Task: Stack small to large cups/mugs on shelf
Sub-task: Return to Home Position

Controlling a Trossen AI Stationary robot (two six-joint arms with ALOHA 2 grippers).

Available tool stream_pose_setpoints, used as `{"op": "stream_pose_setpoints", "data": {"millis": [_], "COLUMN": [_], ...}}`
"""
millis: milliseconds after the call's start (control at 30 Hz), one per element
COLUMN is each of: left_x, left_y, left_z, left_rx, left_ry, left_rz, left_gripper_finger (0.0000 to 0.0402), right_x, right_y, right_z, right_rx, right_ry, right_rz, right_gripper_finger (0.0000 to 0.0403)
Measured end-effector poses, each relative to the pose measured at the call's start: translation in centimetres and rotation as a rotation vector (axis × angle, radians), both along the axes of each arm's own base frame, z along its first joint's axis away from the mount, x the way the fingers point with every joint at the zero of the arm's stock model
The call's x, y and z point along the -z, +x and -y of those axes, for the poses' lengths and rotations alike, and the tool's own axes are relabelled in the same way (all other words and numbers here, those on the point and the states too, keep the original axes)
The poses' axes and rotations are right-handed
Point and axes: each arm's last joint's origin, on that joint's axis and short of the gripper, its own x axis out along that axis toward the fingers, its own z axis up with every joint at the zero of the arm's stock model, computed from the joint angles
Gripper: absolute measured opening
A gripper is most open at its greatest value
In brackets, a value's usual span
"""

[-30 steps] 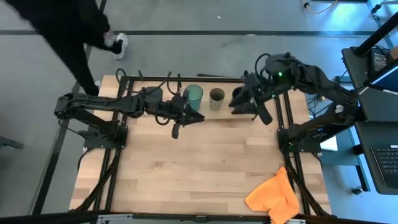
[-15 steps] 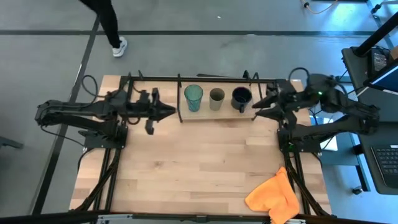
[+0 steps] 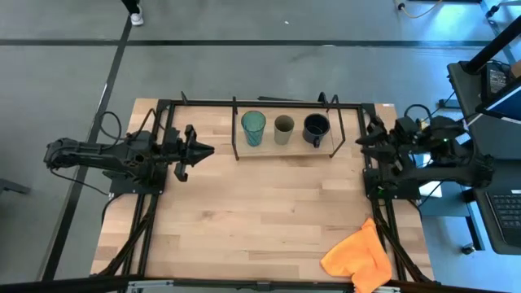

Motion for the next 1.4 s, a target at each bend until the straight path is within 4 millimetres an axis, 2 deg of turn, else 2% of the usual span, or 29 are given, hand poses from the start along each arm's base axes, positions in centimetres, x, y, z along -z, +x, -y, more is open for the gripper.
{"op": "stream_pose_setpoints", "data": {"millis": [333,500,767,900,1167,1400], "left_x": [4.3,5.7,9.0,9.1,9.2,9.5], "left_y": [-1.1,-1.7,-2.3,-2.3,-2.3,-2.3], "left_z": [0.0,-0.1,-0.2,-0.2,-0.2,-0.2], "left_rx": [-0.005,-0.031,-0.033,-0.058,-0.072,-0.075], "left_ry": [-0.100,-0.112,-0.192,-0.210,-0.164,-0.161], "left_rz": [0.000,0.089,0.098,0.088,0.079,0.045], "left_gripper_finger": [0.0041,0.0041,0.0041,0.0041,0.0041,0.0041], "right_x": [4.3,6.5,8.9,9.3,12.8,15.3], "right_y": [-2.7,-3.6,-2.1,-1.7,0.1,1.0], "right_z": [-0.3,-0.4,-0.2,-0.2,0.0,0.0], "right_rx": [0.000,-0.001,-0.012,-0.015,-0.016,-0.057], "right_ry": [-0.013,-0.022,0.024,0.005,0.007,0.002], "right_rz": [0.136,0.237,0.195,0.252,0.167,0.260], "right_gripper_finger": [0.0154,0.0154,0.0154,0.0154,0.0154,0.0154]}}
